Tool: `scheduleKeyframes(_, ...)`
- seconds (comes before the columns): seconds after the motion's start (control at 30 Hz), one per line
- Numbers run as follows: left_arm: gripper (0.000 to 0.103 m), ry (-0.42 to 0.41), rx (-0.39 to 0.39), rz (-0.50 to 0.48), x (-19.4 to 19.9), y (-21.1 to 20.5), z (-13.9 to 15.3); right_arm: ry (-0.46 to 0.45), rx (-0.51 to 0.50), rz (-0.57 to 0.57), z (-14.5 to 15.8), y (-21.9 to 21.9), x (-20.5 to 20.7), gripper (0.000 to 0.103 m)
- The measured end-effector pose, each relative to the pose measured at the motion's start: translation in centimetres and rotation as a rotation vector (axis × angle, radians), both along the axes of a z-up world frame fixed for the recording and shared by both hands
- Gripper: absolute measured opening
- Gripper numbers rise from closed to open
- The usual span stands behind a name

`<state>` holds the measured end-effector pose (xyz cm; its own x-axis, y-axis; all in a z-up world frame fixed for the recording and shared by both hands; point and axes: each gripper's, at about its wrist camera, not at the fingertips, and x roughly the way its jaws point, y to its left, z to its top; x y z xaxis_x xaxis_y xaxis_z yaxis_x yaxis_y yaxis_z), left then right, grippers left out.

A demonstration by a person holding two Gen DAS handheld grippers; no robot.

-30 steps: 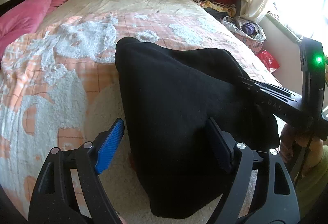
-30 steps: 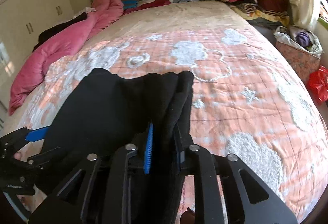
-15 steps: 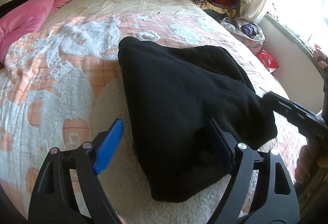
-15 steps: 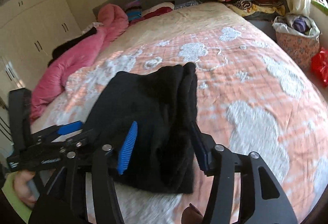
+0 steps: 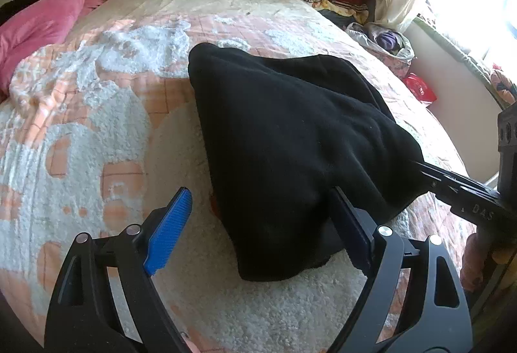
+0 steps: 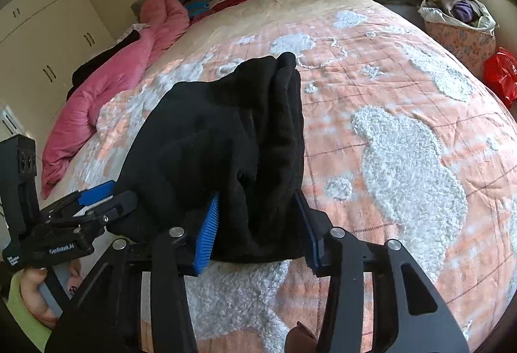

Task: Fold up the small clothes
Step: 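Open the right tool and release the folded black sweatshirt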

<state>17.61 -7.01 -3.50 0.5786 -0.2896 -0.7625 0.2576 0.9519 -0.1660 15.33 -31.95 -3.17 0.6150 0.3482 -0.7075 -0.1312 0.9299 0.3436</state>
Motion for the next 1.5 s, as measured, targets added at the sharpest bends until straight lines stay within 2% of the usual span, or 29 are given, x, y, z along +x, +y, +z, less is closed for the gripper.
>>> scheduleKeyframes(0.23, 0.079, 0.015, -0.048, 0.032, 0.9, 0.8, 0.4, 0.019, 0.061, -0.006, 0.2, -0.6, 1.4, 0.044)
scheduleKeyframes(0.27, 0.079, 0.019, -0.053, 0.035, 1.0, 0.8, 0.3, 0.016, 0.065, -0.003, 0.2, -0.5, 1.5, 0.038)
scheduleKeyframes(0.3, 0.079, 0.024, -0.058, 0.036, 1.1, 0.8, 0.2, 0.003, 0.063, 0.005, 0.5, -0.4, 1.6, 0.026)
scheduleKeyframes(0.33, 0.079, 0.032, -0.064, 0.036, 1.3, 0.8, 0.0, -0.009, 0.067, 0.017, 0.6, -0.2, 1.6, 0.019)
scheduleKeyframes(0.37, 0.08, 0.036, -0.064, 0.039, 1.4, 0.8, -0.1, -0.02, 0.071, 0.028, 0.8, 0.0, 1.5, 0.018)
scheduleKeyframes(0.57, 0.081, 0.048, -0.105, 0.022, 1.8, 0.3, 0.7, -0.145, -0.031, 0.06, 4.3, 0.6, 0.5, 0.014)
scheduleKeyframes(0.67, 0.081, 0.072, -0.088, -0.012, 1.3, -0.8, 0.0, -0.092, -0.146, 0.041, 2.3, 0.5, 0.7, 0.014)
scheduleKeyframes(0.73, 0.081, 0.09, -0.073, -0.021, 1.2, -1.3, -0.9, -0.05, -0.14, 0.024, 0.6, 0.1, 1.0, 0.015)
scheduleKeyframes(0.8, 0.081, 0.111, -0.075, -0.027, 1.0, -1.5, -1.9, -0.047, -0.117, 0.0, -0.3, -0.4, 0.8, 0.02)
scheduleKeyframes(0.93, 0.081, 0.097, -0.068, -0.031, 0.8, -1.3, -1.8, -0.051, -0.105, -0.02, -0.1, -0.9, 0.1, 0.029)
scheduleKeyframes(1.07, 0.081, 0.082, -0.06, -0.028, 0.5, -1.2, -1.4, -0.084, -0.144, -0.016, 1.2, -0.4, -0.7, 0.037)
scheduleKeyframes(1.1, 0.081, 0.078, -0.058, -0.028, 0.4, -1.2, -1.3, -0.09, -0.155, -0.017, 1.6, -0.2, -1.0, 0.042)
scheduleKeyframes(1.33, 0.081, 0.039, -0.054, -0.026, -0.3, -0.7, 0.2, -0.165, -0.178, -0.037, 4.2, 0.1, -3.3, 0.06)
scheduleKeyframes(1.43, 0.081, 0.02, -0.059, -0.024, -0.7, -0.4, 1.0, -0.206, -0.191, -0.05, 5.4, 0.3, -4.5, 0.071)
scheduleKeyframes(1.5, 0.083, 0.007, -0.063, -0.025, -1.1, -0.2, 1.5, -0.234, -0.211, -0.062, 6.1, 0.6, -5.2, 0.087)
